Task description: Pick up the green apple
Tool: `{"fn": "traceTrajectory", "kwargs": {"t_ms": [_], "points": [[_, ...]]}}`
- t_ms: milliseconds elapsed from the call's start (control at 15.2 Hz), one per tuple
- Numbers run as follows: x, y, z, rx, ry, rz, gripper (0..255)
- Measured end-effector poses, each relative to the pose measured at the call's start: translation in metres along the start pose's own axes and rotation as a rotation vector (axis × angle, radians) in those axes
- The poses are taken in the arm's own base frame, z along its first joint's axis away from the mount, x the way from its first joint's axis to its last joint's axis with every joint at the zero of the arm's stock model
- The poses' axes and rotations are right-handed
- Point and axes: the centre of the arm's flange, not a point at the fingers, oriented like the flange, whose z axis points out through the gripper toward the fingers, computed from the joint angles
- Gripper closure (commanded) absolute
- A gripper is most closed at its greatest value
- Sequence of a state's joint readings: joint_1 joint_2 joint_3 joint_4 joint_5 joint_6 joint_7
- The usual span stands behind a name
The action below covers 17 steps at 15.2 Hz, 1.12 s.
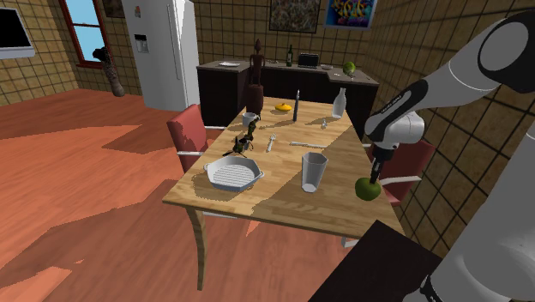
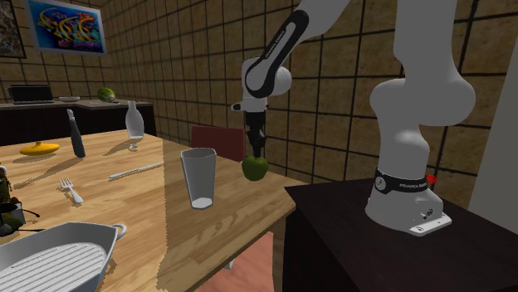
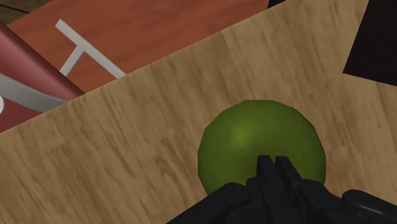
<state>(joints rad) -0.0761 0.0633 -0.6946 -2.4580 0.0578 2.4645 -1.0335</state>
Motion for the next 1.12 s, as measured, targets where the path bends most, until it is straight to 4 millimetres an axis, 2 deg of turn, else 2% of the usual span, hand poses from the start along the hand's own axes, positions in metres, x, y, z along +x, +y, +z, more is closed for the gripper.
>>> {"fn": "traceTrajectory", "kwargs": {"t_ms": [198,1122], "points": [[0.000,0.000,-0.002,0.000,0.000,0.000,255],[-0.002,-0.002,-0.074,0.000,0.000,0.000,255]]}}
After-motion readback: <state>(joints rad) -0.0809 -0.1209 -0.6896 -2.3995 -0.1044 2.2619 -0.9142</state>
